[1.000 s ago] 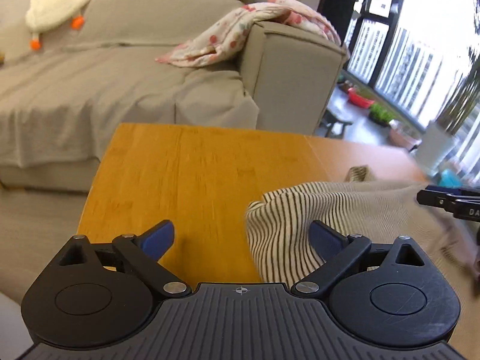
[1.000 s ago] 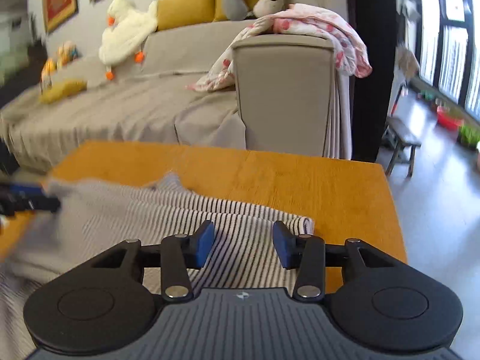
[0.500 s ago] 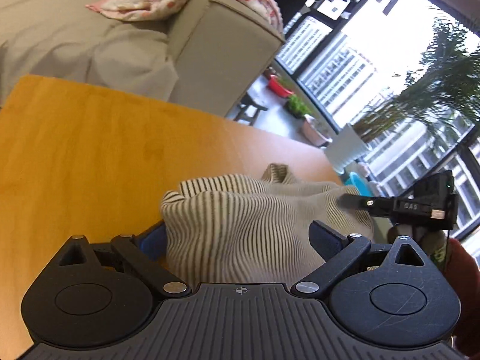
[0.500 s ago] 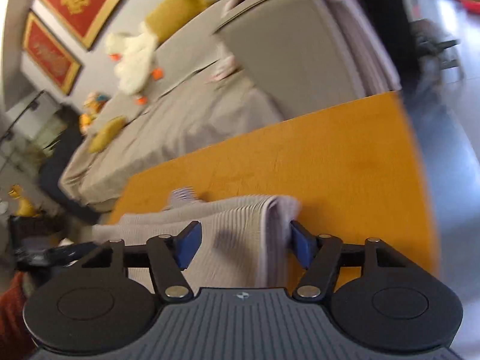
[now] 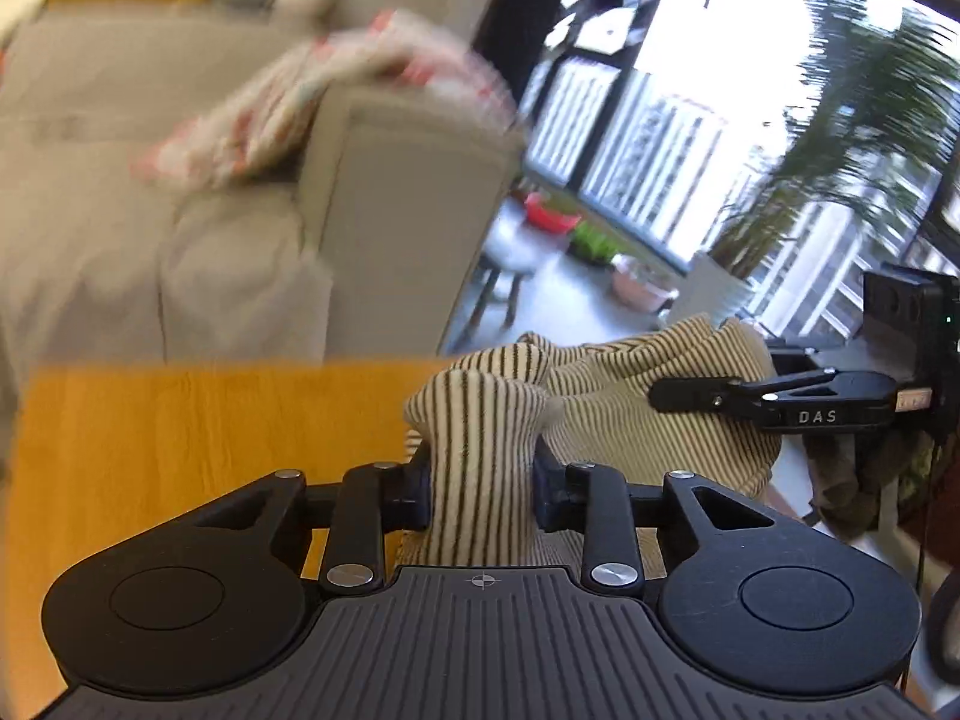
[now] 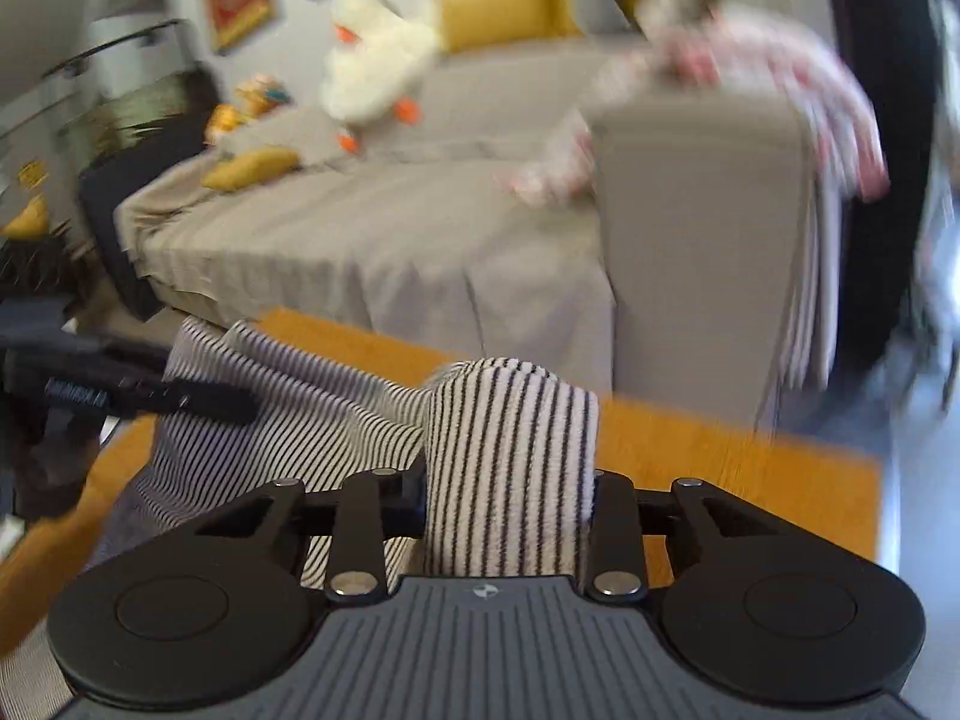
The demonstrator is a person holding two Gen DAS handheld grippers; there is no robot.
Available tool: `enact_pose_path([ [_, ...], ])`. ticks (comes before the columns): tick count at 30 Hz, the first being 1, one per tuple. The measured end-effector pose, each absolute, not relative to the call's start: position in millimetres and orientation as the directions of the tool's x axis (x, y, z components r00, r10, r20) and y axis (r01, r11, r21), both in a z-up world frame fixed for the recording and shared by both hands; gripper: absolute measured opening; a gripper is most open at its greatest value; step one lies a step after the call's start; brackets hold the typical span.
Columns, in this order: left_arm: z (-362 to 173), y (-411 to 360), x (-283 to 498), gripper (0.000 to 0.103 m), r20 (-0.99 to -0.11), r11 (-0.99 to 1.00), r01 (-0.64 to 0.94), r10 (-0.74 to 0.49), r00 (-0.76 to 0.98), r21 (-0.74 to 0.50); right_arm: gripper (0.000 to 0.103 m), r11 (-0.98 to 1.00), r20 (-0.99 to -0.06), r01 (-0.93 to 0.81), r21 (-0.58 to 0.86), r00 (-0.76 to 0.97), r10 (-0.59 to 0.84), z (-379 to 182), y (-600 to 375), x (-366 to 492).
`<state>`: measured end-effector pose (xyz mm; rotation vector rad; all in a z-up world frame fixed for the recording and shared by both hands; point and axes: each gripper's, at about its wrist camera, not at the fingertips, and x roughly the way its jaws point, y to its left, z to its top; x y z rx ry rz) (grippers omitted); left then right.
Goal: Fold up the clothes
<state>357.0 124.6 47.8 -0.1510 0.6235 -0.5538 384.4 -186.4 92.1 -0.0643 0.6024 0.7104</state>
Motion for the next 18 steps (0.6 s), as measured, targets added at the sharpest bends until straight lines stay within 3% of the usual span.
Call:
enact_pose_path([
  [5,75.4,121.9,280.7,0.034,-0.467,0.833,0.529,-0.538,0.702,-0.164,0.033,0.724,-0.461,-0.690,0.001,0.642,0.612,126.4,-193.9,324.2],
  [9,69.7,119.4,227.5,0.037,-0.488,0.835,0.533,-0.524,0.697,-0.136,0.035,0.686,-0.492,-0.712,-0.149,0.655,0.573,126.1,-192.5,254.3],
  [14,47.8,115.3,177.0,0.039,-0.540,0.854,0.505,-0.487,0.686,-0.129,0.036,0.658,-0.557,-0.720,-0.220,0.646,0.521,101.2,-181.7,190.2],
  [18,30.5,117.0,146.4,0.048,-0.585,0.868,0.476,-0.462,0.667,-0.142,0.039,0.660,-0.590,-0.705,-0.259,0.657,0.470,78.7,-184.4,147.1],
])
